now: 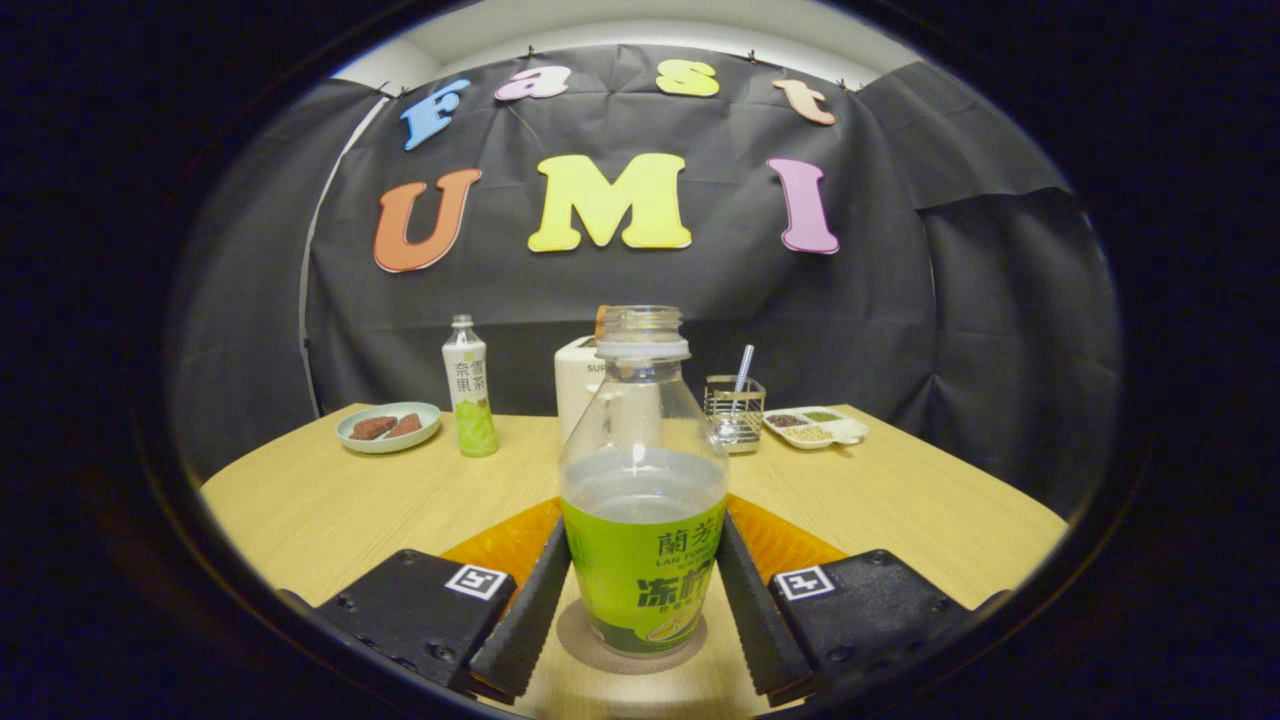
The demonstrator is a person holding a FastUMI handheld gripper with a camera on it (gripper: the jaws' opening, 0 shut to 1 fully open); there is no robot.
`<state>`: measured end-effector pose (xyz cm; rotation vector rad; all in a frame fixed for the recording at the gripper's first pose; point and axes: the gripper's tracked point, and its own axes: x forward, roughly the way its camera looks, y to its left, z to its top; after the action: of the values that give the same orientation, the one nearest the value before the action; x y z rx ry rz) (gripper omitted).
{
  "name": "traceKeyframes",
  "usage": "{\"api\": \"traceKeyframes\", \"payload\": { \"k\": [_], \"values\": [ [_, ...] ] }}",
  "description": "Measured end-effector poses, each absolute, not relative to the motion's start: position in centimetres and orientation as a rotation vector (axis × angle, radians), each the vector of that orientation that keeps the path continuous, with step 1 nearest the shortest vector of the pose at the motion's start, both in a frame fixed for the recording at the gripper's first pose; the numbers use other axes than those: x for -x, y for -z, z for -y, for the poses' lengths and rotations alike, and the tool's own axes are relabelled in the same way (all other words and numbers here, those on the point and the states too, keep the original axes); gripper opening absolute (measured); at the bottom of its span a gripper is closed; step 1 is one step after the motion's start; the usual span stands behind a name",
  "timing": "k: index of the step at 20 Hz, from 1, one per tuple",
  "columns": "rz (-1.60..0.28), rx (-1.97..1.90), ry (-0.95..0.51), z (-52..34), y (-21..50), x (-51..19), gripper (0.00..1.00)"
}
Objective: Take the bottle from table, then pour the juice into the cup, finally place the bottle on the coaster
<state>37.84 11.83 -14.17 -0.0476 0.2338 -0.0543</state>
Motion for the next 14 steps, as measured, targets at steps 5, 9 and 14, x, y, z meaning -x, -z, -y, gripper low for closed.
{"api": "traceKeyframes", "payload": {
  "k": [5, 9, 14],
  "values": [
    [-0.240, 0.024, 0.043, -11.7, 14.1, -37.7, 0.83],
    [-0.245, 0.007, 0.029, -11.6, 13.8, -37.1, 0.89],
    [-0.243, -0.027, -0.037, -12.0, 12.9, -35.9, 1.00]
  ]
}}
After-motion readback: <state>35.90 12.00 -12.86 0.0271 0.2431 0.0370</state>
